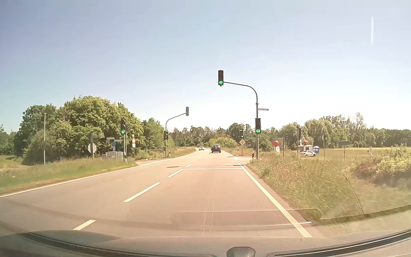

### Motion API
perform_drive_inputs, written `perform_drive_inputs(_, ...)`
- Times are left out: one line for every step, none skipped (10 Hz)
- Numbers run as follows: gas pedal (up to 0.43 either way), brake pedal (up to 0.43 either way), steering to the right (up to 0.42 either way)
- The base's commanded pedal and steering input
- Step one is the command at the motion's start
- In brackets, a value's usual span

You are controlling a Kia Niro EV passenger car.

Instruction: Follow the waypoints while adhering to traffic rules and regulations

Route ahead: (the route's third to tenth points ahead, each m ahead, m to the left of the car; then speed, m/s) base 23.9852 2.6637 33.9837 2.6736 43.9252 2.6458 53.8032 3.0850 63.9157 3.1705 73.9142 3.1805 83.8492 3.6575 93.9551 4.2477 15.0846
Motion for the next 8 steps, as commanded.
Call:
perform_drive_inputs(0.079,0.03,-0.001)
perform_drive_inputs(0.079,0.03,0.0)
perform_drive_inputs(0.079,0.03,0.0)
perform_drive_inputs(0.079,0.03,0.0)
perform_drive_inputs(0.079,0.03,0.001)
perform_drive_inputs(0.079,0.03,0.001)
perform_drive_inputs(0.079,0.03,0.001)
perform_drive_inputs(0.079,0.03,0.001)
